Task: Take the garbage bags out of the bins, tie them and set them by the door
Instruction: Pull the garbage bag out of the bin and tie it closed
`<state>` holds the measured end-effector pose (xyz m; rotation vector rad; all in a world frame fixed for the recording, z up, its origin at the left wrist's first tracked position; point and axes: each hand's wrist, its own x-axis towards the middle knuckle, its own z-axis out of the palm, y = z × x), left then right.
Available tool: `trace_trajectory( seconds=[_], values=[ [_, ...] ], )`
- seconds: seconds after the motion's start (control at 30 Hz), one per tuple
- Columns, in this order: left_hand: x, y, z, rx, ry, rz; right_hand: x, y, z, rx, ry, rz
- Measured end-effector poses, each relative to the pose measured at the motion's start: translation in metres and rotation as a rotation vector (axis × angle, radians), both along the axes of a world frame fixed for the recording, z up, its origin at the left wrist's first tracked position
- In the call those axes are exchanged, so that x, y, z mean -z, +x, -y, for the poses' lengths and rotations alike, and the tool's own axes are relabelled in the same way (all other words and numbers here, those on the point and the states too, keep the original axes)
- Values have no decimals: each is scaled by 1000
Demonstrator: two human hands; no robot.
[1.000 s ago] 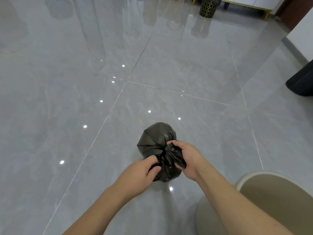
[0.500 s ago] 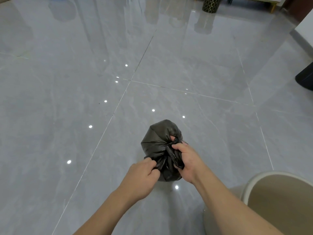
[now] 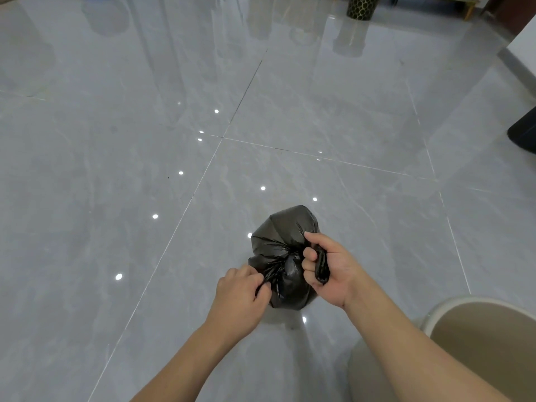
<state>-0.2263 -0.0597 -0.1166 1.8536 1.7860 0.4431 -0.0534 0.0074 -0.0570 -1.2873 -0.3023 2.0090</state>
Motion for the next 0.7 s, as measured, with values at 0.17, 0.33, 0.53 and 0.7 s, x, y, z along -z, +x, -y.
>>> trace_trajectory(
  seconds=[0.17,0.33,0.53,0.7],
  values=[
    [1,1,3,80,-16,-6,7,-1,-2,-37,41,-7],
    [-5,1,6,116,57,-13,5,-10,4,-224,128,251],
    [-6,-11,2,81,133,-51,23,-16,9,-560,241,744],
    [-5,-20,-15,40,175,-29,36,-11,11,-989,589,1237]
  ],
)
